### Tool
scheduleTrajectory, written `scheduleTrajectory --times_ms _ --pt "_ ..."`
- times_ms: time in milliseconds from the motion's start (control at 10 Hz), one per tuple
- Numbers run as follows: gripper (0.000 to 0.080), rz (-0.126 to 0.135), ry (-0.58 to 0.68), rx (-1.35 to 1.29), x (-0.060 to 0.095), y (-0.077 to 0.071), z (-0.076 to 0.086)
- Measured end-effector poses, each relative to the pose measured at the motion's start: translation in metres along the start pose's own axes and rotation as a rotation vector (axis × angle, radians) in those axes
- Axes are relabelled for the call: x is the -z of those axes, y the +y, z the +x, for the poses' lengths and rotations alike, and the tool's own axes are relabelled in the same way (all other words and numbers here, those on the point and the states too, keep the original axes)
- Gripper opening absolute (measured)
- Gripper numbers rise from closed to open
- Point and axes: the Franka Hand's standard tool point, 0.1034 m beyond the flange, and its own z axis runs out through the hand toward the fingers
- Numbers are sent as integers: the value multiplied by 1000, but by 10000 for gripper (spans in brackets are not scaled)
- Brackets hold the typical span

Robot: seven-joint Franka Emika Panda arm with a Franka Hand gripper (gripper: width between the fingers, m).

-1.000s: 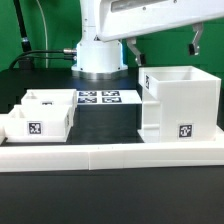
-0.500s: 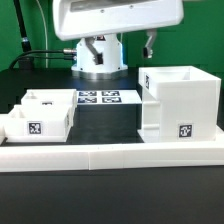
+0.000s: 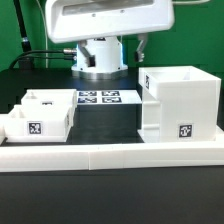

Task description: Assemble drawer

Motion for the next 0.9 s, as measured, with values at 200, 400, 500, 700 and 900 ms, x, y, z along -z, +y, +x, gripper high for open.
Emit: scheduleTrajectory --times_ms 200,400,500,700,900 --pt "648 -29 -15 -23 -5 18 -2" --pt "648 -59 20 -20 -26 42 -1" --pt "648 -74 43 26 -39 50 0" --pt "648 -76 42 25 -41 50 0" --pt "648 -76 41 25 -42 50 0"
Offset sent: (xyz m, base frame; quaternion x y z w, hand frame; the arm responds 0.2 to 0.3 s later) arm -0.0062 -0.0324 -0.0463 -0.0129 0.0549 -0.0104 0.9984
